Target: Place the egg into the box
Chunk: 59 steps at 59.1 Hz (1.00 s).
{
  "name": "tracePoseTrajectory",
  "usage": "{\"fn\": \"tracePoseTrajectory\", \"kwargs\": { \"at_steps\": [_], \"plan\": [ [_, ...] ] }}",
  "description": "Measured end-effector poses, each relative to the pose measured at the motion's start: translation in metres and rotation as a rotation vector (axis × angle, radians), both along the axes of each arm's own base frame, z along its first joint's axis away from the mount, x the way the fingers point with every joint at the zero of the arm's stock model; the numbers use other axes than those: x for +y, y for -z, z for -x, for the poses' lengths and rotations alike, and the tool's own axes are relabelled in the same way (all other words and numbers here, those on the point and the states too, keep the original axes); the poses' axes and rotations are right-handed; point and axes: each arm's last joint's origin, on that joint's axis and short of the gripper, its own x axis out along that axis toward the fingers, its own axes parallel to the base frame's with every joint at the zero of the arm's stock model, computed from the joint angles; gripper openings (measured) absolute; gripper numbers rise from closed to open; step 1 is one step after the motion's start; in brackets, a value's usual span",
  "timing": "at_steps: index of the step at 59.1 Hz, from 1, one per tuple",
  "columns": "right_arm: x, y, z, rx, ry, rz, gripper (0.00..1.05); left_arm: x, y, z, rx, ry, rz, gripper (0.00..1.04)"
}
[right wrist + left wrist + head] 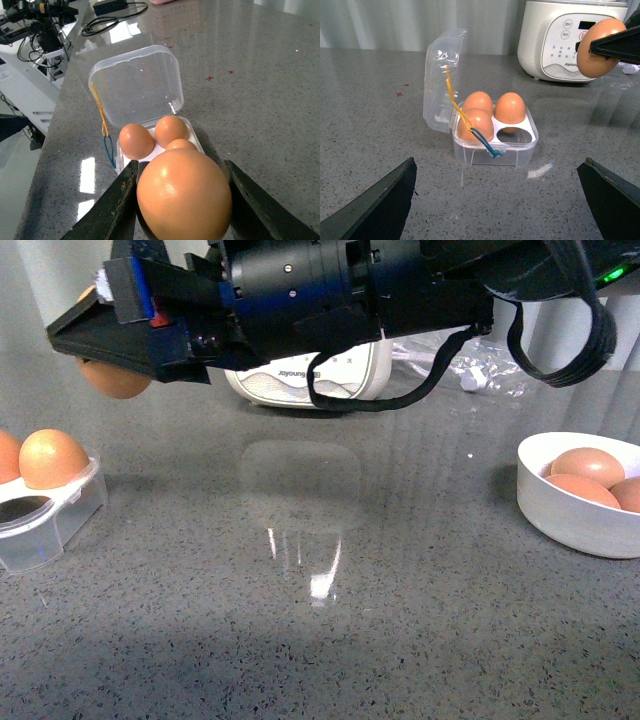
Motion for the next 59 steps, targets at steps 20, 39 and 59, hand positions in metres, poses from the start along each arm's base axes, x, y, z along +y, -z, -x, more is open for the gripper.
{"fn": "tracePoseTrajectory", "kwargs": {
  "at_steps": [20, 39, 59],
  "plan": [
    [0.027, 0.010, 0.012, 0.010, -0.126, 0.051, 0.42, 0.000, 0.000, 0.000, 0.000, 0.000, 0.000, 0.98],
    [0.042, 0.012, 0.012, -0.017, -0.169, 0.067, 0.42, 0.000, 0.000, 0.000, 0.000, 0.000, 0.000, 0.98],
    [0.068, 0.015, 0.003, -0.014, -0.180, 0.090, 0.42, 0.000, 0.000, 0.000, 0.000, 0.000, 0.000, 0.98]
  ]
}}
